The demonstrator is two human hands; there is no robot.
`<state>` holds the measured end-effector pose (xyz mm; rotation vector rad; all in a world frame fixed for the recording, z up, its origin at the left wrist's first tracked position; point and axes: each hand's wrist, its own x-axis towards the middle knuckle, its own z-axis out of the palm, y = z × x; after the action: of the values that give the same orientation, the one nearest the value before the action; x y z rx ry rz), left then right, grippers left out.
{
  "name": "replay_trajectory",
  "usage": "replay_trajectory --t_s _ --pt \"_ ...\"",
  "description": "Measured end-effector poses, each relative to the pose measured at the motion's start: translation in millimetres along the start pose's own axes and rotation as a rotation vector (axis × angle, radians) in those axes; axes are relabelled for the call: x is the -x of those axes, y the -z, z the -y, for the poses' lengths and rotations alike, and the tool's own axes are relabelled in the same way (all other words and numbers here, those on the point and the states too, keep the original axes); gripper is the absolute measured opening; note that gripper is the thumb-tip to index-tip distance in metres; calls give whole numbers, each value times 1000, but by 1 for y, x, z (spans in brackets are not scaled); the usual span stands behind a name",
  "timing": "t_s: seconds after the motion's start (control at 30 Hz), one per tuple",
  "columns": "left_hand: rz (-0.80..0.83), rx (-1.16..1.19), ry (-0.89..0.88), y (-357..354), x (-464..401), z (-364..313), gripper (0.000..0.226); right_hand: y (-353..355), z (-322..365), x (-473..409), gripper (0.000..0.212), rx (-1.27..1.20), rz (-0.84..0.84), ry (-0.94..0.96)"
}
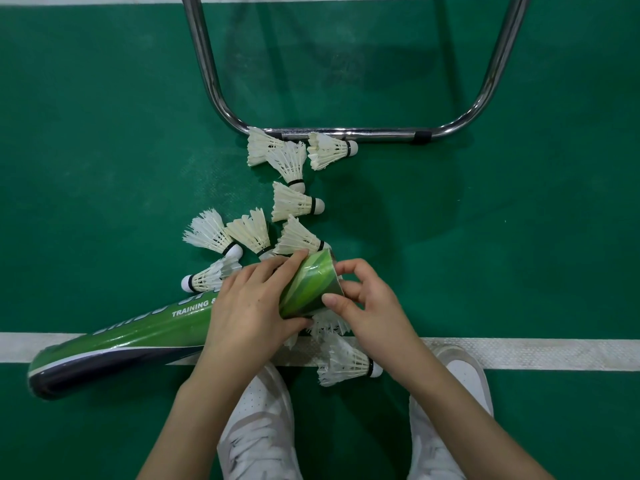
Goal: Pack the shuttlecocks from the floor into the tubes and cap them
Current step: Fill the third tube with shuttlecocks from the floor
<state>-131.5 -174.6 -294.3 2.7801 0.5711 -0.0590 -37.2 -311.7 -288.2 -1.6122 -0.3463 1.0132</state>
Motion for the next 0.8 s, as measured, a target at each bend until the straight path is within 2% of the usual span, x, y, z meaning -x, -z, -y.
replay_trajectory --t_s 0.2,0.47,0.67,0.8 --pt "-1 9 10 0 0 2 94 4 -2 -2 20 -19 67 -5" --pt "17 59 108 12 -1 22 90 11 0 -26 15 44 -4 101" --pt "13 64 154 14 4 38 89 21 4 -58 14 211 23 139" --pt "2 65 162 14 2 42 90 17 15 -86 28 360 75 162"
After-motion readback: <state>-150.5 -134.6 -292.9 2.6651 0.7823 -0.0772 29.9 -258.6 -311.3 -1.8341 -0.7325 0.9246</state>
